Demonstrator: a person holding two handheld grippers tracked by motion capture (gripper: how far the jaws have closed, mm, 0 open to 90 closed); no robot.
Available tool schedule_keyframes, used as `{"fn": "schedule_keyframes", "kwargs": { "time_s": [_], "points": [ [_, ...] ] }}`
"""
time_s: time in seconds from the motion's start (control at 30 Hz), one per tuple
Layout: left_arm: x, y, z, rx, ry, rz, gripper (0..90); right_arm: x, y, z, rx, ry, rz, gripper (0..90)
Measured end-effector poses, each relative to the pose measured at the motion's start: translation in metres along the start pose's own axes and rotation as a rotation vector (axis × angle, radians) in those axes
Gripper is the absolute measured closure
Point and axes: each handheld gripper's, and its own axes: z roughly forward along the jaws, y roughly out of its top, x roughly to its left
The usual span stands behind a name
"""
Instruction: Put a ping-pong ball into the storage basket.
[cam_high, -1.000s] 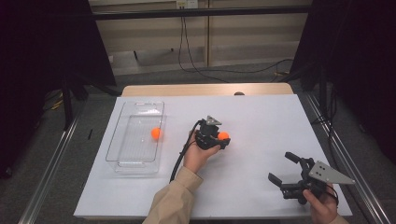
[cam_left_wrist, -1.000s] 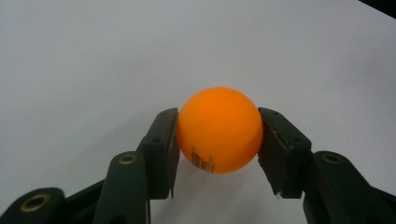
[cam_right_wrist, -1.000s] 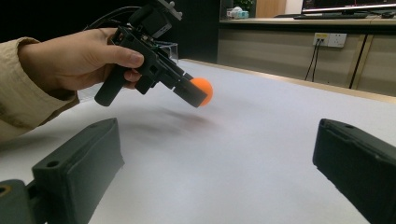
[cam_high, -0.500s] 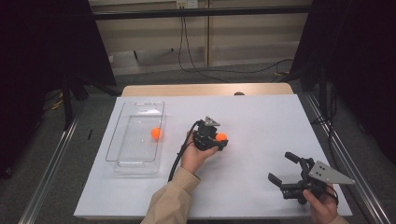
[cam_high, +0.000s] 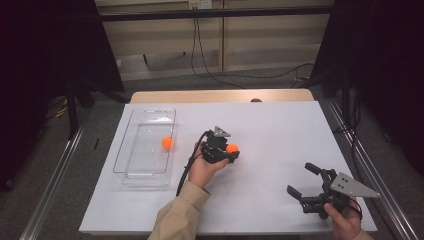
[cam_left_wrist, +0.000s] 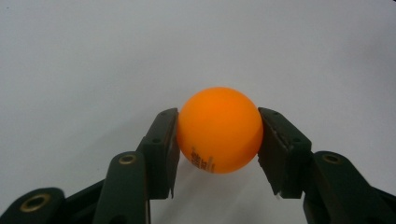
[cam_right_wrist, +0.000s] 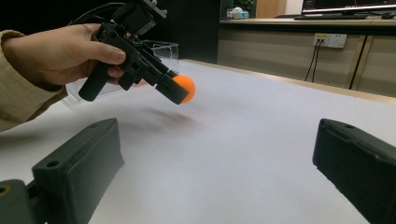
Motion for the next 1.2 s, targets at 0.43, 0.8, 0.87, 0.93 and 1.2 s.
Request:
{"fn": "schedule_keyframes", "kwargs": {
  "time_s": [0.43,0.8,0.87,0.93,1.2],
  "points": [
    [0.002,0.0,-0.013,-0.009,-0.014,-0.002,50.9,0.001,0.0,0.001,0.004,0.005,-0.006,1.0],
    [0.005,0.0,-0.02,-0.005,-0.023,-0.007,50.9,0.001,0.0,0.001,0.005,0.003,-0.005,1.1],
    [0.005,0.0,-0.021,-0.007,-0.023,-0.007,50.9,0.001,0.0,0.001,0.005,0.001,-0.004,1.0],
    [0.005,0.0,-0.021,-0.009,-0.022,-0.006,50.9,0.001,0.0,0.001,0.005,0.002,-0.005,1.0],
    [0.005,0.001,-0.029,-0.013,-0.024,-0.007,50.9,0.001,0.0,0.001,0.005,0.004,-0.008,1.0]
  ]
}}
